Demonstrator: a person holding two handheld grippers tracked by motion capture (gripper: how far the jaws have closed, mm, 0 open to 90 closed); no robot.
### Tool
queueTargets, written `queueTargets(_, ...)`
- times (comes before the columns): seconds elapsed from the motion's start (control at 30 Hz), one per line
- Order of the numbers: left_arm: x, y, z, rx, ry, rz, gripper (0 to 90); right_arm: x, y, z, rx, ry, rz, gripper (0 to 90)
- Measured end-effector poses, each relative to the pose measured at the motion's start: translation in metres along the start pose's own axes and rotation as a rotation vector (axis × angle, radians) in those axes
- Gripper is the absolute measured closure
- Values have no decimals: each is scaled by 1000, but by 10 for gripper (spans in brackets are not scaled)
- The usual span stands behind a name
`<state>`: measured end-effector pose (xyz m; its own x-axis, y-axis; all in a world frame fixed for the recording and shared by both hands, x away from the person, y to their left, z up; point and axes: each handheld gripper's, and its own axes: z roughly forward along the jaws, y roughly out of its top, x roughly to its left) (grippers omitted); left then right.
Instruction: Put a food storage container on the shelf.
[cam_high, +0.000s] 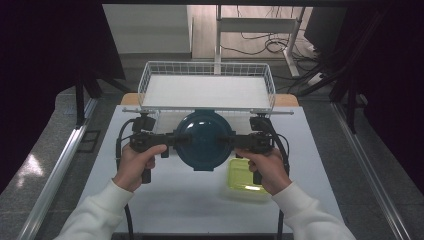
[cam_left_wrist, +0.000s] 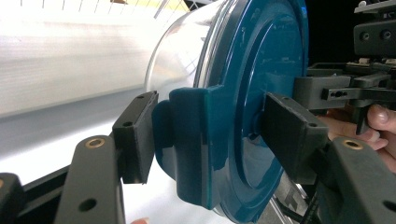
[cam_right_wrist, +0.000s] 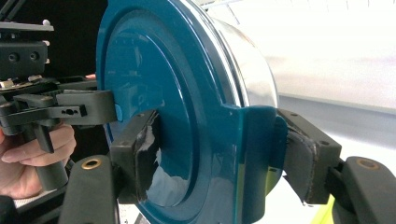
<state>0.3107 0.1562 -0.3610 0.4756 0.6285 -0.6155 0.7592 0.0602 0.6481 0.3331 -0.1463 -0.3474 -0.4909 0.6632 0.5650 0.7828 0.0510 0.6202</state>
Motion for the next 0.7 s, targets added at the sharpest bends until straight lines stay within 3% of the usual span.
queueTargets(0.33, -2, 26, -1, -21, -2, 9, 383, 2, 26, -2, -5, 10, -5, 341)
queueTargets(0.7, -5, 71, 2, -47, -2, 43, 383, 0, 72, -8, -25, 12, -39, 342)
